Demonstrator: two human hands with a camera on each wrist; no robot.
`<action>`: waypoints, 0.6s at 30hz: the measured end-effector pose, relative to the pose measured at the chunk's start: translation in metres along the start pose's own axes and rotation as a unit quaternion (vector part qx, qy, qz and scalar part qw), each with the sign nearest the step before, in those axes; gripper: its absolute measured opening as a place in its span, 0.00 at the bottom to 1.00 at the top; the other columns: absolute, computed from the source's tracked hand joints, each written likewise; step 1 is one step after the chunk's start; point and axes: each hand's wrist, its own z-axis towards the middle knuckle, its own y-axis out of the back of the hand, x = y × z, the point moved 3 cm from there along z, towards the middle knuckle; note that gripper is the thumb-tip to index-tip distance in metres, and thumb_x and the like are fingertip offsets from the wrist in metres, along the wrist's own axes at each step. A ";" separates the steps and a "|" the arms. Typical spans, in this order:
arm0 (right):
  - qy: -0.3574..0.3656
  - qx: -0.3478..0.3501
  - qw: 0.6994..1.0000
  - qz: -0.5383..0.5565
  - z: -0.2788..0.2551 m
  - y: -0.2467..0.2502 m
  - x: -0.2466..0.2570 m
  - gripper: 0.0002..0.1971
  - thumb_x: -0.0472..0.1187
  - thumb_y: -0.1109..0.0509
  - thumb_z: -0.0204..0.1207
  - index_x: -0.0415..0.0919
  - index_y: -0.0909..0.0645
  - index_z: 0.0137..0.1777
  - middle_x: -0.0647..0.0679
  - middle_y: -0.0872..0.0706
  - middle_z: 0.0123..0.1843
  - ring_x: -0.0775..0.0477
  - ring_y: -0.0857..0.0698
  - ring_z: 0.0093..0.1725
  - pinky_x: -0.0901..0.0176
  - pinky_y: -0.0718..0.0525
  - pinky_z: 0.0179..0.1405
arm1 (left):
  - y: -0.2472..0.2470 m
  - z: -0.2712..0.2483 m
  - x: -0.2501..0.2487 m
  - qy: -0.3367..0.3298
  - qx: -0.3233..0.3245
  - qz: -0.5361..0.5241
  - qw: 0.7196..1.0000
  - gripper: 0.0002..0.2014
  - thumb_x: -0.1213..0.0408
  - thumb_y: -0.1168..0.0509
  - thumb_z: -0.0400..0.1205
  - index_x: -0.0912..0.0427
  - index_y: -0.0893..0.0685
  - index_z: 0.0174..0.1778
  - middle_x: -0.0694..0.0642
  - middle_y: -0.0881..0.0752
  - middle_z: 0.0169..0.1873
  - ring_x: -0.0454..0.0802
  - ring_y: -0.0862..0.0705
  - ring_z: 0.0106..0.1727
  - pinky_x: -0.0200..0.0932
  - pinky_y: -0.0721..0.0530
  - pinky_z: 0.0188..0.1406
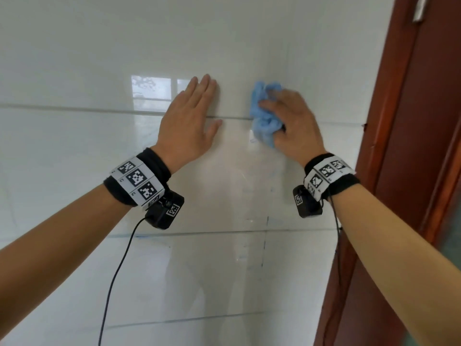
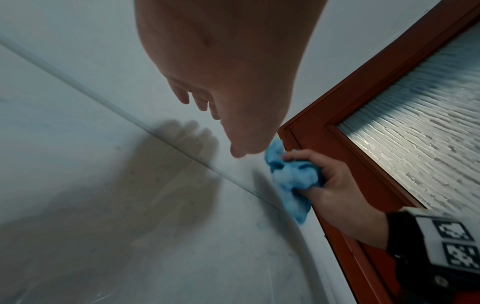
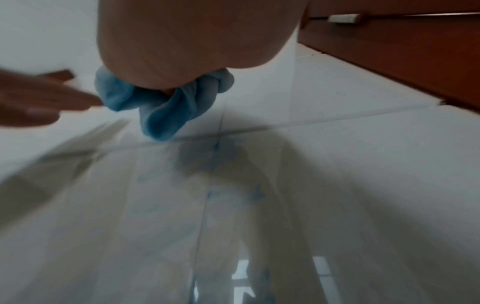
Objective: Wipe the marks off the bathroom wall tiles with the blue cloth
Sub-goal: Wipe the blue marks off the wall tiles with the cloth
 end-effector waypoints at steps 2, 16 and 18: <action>-0.048 -0.050 0.998 -0.010 0.012 0.020 -0.017 0.21 0.33 0.32 0.80 0.39 0.16 0.72 0.39 0.18 0.75 0.38 0.22 0.75 0.73 0.33 0.75 | -0.003 0.009 -0.004 -0.009 0.003 0.007 1.000 0.33 0.57 0.49 0.88 0.68 0.39 0.90 0.66 0.35 0.89 0.69 0.39 0.90 0.62 0.35 0.88; 0.004 -0.034 0.999 0.012 -0.037 -0.047 -0.001 0.20 0.34 0.32 0.76 0.39 0.12 0.67 0.42 0.15 0.72 0.42 0.20 0.69 0.56 0.22 0.66 | 0.001 0.014 0.011 -0.042 0.068 0.039 0.996 0.44 0.58 0.63 0.74 0.63 0.34 0.90 0.59 0.33 0.89 0.64 0.36 0.89 0.58 0.28 0.80; 0.075 0.009 0.997 0.006 -0.037 -0.046 -0.007 0.20 0.32 0.29 0.77 0.39 0.13 0.69 0.41 0.15 0.72 0.39 0.19 0.69 0.50 0.18 0.65 | 0.004 0.012 0.013 -0.048 0.075 0.039 0.995 0.44 0.58 0.63 0.74 0.62 0.33 0.90 0.58 0.33 0.89 0.62 0.35 0.89 0.58 0.26 0.79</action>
